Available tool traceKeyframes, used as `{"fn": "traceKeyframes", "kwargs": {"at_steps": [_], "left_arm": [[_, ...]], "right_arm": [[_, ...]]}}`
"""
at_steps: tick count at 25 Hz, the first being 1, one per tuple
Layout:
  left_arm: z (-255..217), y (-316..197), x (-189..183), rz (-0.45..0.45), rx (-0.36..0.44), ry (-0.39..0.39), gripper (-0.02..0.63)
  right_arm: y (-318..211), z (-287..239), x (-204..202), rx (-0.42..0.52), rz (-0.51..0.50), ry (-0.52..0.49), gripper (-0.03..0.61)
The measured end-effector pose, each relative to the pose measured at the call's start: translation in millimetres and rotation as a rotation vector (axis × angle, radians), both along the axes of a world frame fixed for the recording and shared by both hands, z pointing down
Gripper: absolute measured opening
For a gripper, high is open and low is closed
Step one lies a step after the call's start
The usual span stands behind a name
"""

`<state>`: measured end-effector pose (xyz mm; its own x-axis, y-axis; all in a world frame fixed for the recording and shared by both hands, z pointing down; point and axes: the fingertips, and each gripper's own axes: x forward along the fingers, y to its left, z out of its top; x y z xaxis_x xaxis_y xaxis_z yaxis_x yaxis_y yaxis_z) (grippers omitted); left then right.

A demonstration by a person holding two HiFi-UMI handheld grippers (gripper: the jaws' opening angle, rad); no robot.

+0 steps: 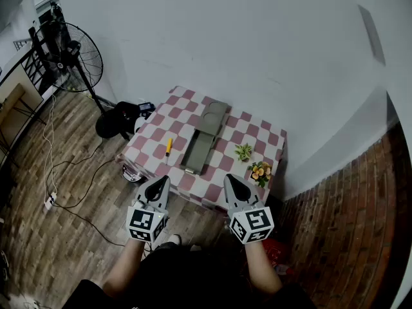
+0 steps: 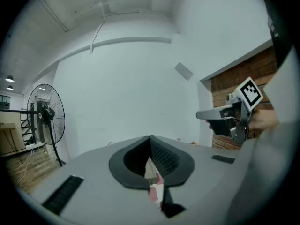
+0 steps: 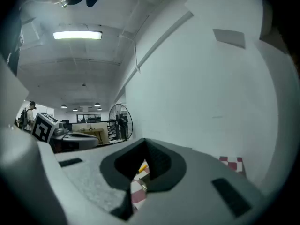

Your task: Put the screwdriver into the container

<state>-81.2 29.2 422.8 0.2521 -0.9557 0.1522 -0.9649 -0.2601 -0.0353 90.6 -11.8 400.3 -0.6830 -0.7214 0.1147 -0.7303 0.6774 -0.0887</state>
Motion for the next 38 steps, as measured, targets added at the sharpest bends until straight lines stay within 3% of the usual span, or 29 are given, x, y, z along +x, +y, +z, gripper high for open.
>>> {"fn": "traceKeyframes", "kwargs": {"at_steps": [8,18,28,38], "left_arm": [[8,-13,0,-0.02,-0.028,0.021,0.003],[92,-87,-37,-0.052,-0.279,0.162,0.173],[206,-185,-98,-0.09,-0.54,0.129,0.181],[270,-231,-115,-0.053,-0.692,0.11,0.196]], "right_arm": [[-9,2,3,-0.021,-0.022,-0.047,0.002],[-41,57,-35,-0.14,-0.031,0.003,0.002],[-106,116,-106,-0.247,-0.025,0.108,0.002],[-154,163,-163,-0.331,-0.027,0.191,0.002]]}}
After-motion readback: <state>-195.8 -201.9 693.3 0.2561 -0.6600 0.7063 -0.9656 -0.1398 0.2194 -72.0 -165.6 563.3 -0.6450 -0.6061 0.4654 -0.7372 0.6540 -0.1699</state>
